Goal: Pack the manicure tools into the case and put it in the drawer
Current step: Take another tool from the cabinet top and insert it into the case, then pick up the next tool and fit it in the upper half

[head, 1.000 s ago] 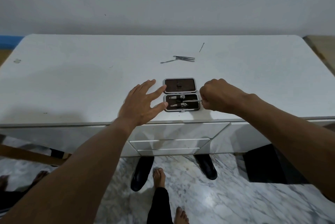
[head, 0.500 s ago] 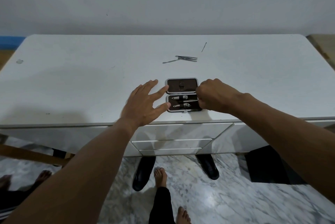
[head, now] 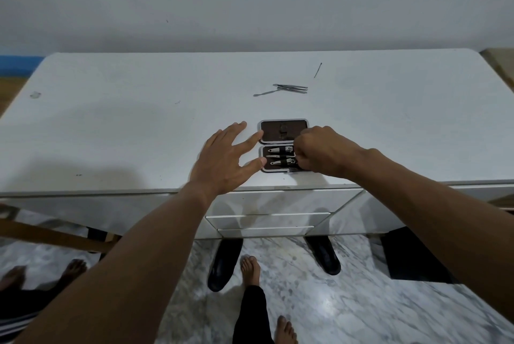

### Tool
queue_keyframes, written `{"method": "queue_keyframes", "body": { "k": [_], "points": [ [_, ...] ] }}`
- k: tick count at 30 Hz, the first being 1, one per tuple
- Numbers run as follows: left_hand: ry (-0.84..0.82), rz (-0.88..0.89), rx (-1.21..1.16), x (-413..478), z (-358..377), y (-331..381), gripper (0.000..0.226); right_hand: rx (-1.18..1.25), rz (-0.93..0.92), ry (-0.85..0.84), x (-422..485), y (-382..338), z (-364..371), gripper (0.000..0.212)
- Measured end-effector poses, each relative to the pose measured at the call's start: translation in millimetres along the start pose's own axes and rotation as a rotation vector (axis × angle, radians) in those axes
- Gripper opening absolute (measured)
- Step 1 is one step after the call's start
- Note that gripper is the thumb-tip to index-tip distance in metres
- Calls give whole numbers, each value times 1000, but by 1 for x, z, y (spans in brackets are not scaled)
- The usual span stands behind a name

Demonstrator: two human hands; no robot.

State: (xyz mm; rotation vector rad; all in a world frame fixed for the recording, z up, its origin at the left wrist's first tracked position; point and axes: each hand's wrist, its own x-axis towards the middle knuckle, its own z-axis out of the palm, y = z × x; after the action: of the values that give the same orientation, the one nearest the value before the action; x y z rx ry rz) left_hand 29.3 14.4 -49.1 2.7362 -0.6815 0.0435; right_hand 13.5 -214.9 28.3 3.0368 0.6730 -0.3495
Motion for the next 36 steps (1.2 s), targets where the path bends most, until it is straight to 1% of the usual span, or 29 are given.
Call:
{"method": "queue_keyframes", "body": {
  "k": [10, 18, 24, 26, 32, 36],
  "points": [
    [-2, 3, 12, 1, 0, 0, 67, 121, -11, 18, -5, 3, -1, 21],
    [-8, 10, -4, 1, -1, 0, 66, 236, 56, 51, -5, 6, 7, 20],
    [14, 18, -12, 2, -3, 0, 61, 309, 78, 68, -2, 14, -4, 17],
    [21, 18, -24, 2, -4, 0, 59, 331, 110, 102, 5, 18, -10, 17],
    [37, 32, -26, 2, -3, -3, 56, 323, 285, 245, 54, 42, -25, 20],
    [36, 36, -39, 1, -2, -4, 56, 269, 350, 266, 96, 58, -32, 19]
  ]
}}
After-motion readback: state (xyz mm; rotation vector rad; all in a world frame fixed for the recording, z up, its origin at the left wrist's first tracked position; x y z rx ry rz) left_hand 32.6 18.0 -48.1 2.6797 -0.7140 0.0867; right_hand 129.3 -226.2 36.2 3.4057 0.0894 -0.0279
